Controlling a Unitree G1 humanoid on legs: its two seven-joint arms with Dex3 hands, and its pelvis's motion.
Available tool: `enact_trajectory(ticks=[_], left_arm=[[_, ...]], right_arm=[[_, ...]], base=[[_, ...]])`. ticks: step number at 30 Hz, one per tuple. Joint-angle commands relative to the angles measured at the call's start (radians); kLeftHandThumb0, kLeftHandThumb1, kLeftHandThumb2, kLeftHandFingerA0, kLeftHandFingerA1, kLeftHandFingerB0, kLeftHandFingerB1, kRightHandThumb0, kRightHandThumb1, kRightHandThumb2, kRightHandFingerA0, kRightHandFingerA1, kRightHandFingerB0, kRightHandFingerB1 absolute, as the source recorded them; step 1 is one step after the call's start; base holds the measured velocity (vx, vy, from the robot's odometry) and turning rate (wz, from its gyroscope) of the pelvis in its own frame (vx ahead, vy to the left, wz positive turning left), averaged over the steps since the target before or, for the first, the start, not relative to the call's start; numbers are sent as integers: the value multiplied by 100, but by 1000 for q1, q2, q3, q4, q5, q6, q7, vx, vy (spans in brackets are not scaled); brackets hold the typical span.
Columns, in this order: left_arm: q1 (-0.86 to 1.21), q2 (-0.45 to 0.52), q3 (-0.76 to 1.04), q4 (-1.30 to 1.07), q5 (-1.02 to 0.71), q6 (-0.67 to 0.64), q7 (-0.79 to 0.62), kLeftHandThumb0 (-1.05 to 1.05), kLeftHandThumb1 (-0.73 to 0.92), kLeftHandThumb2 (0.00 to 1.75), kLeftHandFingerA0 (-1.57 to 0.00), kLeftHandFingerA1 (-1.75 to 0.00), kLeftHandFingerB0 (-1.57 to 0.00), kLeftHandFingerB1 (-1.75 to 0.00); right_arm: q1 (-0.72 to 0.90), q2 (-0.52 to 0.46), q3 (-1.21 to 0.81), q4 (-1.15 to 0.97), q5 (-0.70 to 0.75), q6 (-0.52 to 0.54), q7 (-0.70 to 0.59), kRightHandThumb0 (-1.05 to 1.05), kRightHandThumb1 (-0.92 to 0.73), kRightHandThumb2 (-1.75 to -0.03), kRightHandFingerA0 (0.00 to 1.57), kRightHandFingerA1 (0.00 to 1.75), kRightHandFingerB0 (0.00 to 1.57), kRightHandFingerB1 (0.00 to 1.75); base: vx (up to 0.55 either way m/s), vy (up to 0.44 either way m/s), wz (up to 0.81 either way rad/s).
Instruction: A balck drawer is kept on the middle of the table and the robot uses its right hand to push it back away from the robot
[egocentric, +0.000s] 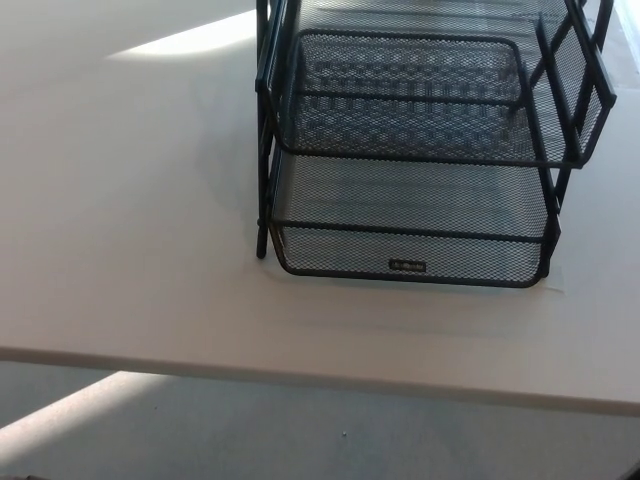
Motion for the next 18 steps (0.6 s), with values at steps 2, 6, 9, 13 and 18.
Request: enact_trajectory(ticks=[2,6,9,13,18], left_arm=[[26,29,4,6,11,-12,15,-54,74,62,-51,-39,-33,-33],[27,25,9,3,2,-10,5,-54,74,62,-51,-39,-35,-33],[26,23,14,5,-4,-9,-3,-55,71,62,-50,-40,-32,-33],[25,23,14,9,-2,-13,1,-55,71,62,-50,-40,-34,-33],[24,21,17,9,-4,-8,-1,-55,71,62,-49,-39,-32,-33]], right_arm=[[-63,144,90,452,-208,-32,-415,-47,-77,-61,59,42,48,37],[-90,158,86,524,-189,-60,-412,-48,-77,-64,66,46,48,39],[-105,165,84,568,-183,-80,-418,-48,-78,-64,67,46,51,39],[-119,174,87,607,-183,-89,-426,-49,-78,-64,64,45,51,39],[-136,184,75,662,-170,-132,-428,-49,-78,-64,62,44,49,39]], base=[[0,0,0],[0,0,0],[0,0,0],[0,0,0],[0,0,0]])
